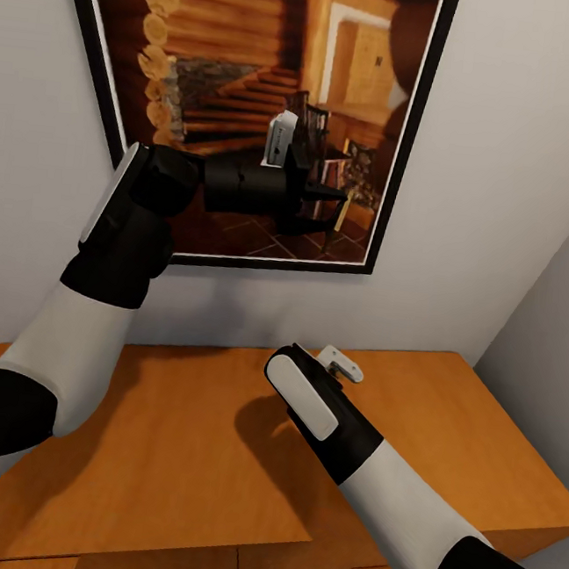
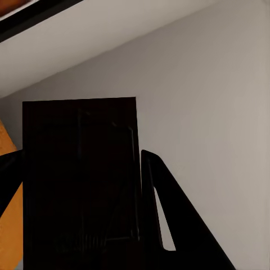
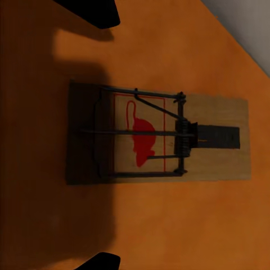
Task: Take the four mousetraps from the cabinet in the bathroom and place them on the bathroom floor. Make sure all four end up on the same floor surface, and ensure that at least two of them are either under or directly next to the same bathroom sink.
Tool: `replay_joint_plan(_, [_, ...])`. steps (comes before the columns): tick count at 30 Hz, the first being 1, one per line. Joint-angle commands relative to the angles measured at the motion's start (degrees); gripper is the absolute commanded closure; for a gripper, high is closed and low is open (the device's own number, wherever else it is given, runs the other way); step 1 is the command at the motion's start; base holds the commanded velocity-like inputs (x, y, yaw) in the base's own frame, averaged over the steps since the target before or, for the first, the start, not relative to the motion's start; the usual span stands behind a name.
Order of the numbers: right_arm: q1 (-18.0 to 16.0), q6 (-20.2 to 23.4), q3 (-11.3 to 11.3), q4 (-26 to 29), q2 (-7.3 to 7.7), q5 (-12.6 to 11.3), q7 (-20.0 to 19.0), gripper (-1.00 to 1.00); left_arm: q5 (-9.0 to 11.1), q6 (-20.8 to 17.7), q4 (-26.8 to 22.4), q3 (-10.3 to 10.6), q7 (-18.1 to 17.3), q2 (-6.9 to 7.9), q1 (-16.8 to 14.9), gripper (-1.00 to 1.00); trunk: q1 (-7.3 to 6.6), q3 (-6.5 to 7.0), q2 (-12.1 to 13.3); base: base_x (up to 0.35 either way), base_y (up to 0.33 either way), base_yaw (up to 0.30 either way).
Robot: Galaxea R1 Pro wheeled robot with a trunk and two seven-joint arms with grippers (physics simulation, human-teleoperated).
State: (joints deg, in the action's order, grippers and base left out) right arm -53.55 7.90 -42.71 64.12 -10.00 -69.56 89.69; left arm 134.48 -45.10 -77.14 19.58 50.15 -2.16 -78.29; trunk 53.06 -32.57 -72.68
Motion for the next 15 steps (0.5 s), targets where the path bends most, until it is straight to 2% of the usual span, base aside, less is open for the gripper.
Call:
replay_joint_plan(1, [-0.06,0.58,-0.06,0.03,0.0,-0.23,0.31,-1.0,0.52,-0.15,0.18,-0.07,0.66,-0.03,0.02,1.0,0.0,-0.06,-0.04,0.0,0.007,0.0])
replay_joint_plan(10, [-0.06,0.63,-0.16,-0.02,0.0,-0.1,0.31,-1.0,0.52,-0.16,0.53,-0.06,0.66,-0.04,0.15,1.0,0.0,-0.06,-0.04,0.0,0.002,0.0])
replay_joint_plan(15, [-0.06,0.63,-0.16,-0.04,0.0,0.94,0.31,-1.0,0.52,-0.14,0.8,-0.06,0.66,-0.04,0.2,1.0,0.0,-0.06,-0.04,0.0,0.0,0.0])
